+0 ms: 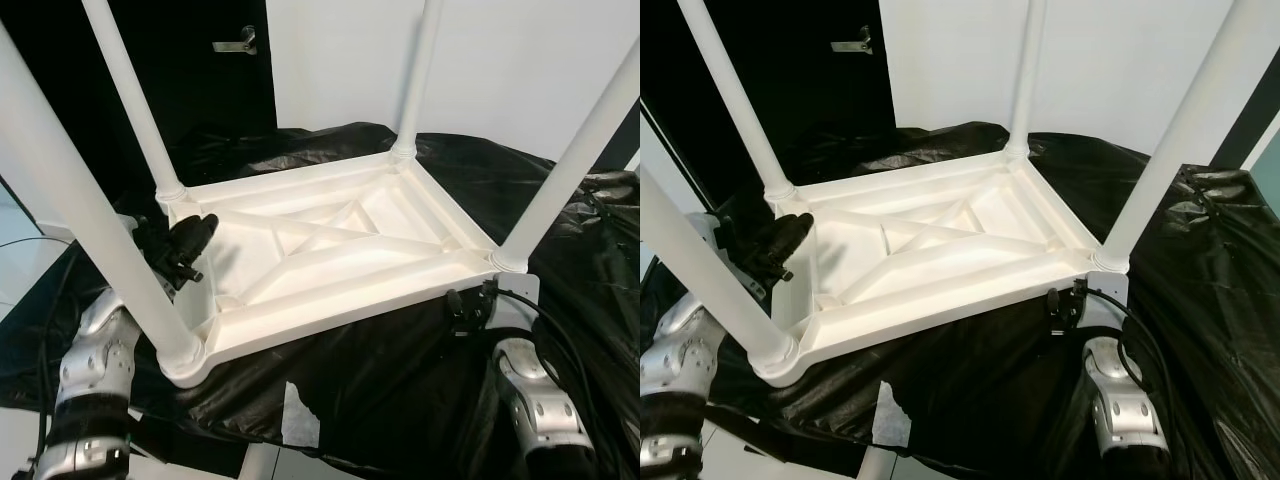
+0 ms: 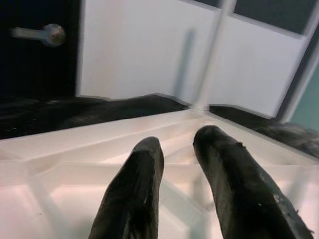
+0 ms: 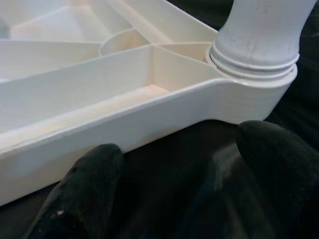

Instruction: Building children table

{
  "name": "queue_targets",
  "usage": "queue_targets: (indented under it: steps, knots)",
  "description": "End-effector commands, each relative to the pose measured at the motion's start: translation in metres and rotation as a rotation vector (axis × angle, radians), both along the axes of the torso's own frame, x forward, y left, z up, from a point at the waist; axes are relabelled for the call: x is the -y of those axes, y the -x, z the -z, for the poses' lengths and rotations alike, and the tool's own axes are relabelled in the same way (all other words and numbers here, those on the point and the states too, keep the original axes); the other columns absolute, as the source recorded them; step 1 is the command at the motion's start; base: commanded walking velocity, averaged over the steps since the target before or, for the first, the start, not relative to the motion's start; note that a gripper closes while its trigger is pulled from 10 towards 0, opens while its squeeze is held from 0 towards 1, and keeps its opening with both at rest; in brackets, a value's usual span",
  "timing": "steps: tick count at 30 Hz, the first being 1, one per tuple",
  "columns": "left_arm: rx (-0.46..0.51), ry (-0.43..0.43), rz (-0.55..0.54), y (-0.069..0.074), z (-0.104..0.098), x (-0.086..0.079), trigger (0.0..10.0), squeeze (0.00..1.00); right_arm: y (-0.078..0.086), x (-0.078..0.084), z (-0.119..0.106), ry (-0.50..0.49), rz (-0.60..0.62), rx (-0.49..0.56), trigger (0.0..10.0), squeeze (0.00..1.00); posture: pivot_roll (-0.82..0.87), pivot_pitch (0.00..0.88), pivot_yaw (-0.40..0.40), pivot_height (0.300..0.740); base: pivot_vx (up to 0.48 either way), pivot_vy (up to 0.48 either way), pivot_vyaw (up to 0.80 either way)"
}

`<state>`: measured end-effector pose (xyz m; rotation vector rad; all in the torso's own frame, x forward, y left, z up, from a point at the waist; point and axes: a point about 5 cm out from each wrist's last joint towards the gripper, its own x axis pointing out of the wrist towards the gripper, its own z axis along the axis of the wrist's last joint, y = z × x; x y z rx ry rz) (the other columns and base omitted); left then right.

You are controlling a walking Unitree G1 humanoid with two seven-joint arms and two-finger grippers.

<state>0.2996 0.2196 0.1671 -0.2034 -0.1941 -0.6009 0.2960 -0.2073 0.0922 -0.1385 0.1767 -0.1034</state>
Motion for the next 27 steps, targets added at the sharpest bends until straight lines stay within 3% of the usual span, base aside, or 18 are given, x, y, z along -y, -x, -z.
queue_targets:
  steps: [1,4,7,9,10,11,14,19,27]
  knots:
    - [0.055,0.009,0.378,0.02,0.0,0.032,10.0,0.0,-0.012,-0.008,-0.007,0.004,-0.047,0.037,10.0,0.0,0.01,0.0,-0.025,0.74,0.0,0.0,0.0]
    - [0.038,0.039,0.475,0.04,0.003,0.053,10.0,0.0,-0.021,-0.013,-0.007,-0.001,-0.068,0.037,10.0,0.0,0.04,0.0,-0.032,0.74,0.0,0.0,0.0]
    - [0.033,0.042,0.502,0.046,0.004,0.06,10.0,0.0,-0.024,-0.015,-0.006,-0.003,-0.075,0.032,10.0,0.0,0.04,0.0,-0.035,0.74,0.0,0.0,0.0]
    - [0.036,0.055,0.548,0.06,0.003,0.078,10.0,0.0,-0.033,-0.022,-0.006,-0.008,-0.1,0.029,10.0,0.0,0.07,0.0,-0.05,0.74,0.0,0.0,0.0]
    - [0.036,0.055,0.548,0.06,0.003,0.078,10.0,0.0,-0.033,-0.022,-0.006,-0.008,-0.1,0.029,10.0,0.0,0.07,0.0,-0.05,0.74,0.0,0.0,0.0]
    - [0.045,0.069,0.575,0.068,0.0,0.091,10.0,0.0,-0.041,-0.028,-0.008,-0.017,-0.121,0.03,10.0,0.0,0.1,0.0,-0.062,0.74,0.0,0.0,0.0]
    - [0.047,0.077,0.587,0.071,-0.002,0.095,10.0,0.0,-0.044,-0.031,-0.008,-0.02,-0.131,0.03,10.0,0.0,0.1,0.0,-0.062,0.74,0.0,0.0,0.0]
    - [0.042,0.115,0.616,0.084,-0.01,0.118,10.0,0.0,-0.062,-0.047,-0.016,-0.039,-0.205,0.043,10.0,0.0,0.12,0.0,-0.068,0.74,0.0,0.0,0.0]
    - [0.028,0.117,0.58,0.083,-0.01,0.134,10.0,0.0,-0.073,-0.066,-0.022,-0.049,-0.302,0.037,10.0,0.0,0.12,0.0,-0.062,0.74,0.0,0.0,0.0]
